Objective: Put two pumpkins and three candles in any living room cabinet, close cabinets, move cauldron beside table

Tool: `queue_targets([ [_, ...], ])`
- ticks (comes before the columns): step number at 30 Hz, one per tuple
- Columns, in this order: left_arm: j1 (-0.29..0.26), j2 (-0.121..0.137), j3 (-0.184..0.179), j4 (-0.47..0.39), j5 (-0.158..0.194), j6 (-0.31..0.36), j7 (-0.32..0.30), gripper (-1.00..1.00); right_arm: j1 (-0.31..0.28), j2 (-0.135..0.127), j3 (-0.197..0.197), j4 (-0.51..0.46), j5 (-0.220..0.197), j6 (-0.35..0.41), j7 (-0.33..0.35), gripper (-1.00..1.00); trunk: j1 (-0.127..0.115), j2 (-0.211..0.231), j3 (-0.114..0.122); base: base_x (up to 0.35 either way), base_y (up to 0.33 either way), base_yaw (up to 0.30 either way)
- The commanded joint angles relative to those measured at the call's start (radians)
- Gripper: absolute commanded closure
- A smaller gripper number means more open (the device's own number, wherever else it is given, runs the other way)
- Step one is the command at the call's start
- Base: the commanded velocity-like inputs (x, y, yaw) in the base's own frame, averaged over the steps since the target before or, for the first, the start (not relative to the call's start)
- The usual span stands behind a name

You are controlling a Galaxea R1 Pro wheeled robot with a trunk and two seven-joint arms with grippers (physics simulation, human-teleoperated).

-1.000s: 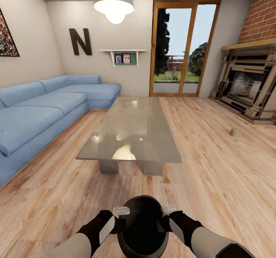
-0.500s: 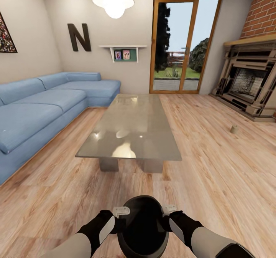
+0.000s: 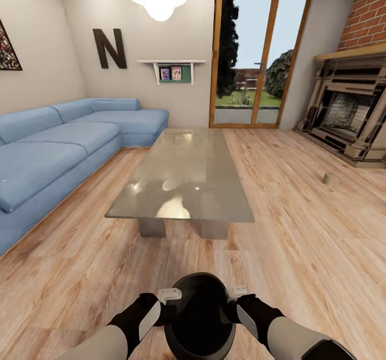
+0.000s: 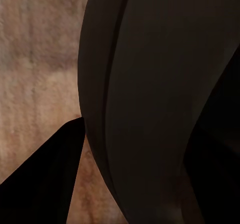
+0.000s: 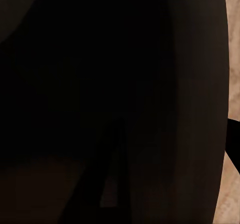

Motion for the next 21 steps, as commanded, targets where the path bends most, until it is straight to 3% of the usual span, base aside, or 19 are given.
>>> queue_targets([
  [1, -0.001, 0.001, 0.005, -0.003, 0.001, 0.005, 0.008, 1.0, 0.0, -0.001, 0.006, -0.001, -0.006, 0.004, 0.0, 1.0, 0.0, 0.0, -0.001, 0.0, 0.0, 0.0],
  [21, -0.001, 0.001, 0.005, -0.003, 0.002, 0.005, 0.008, 1.0, 0.0, -0.001, 0.007, -0.001, -0.006, 0.003, 0.0, 1.0, 0.0, 0.0, -0.028, 0.0, 0.0, 0.0],
])
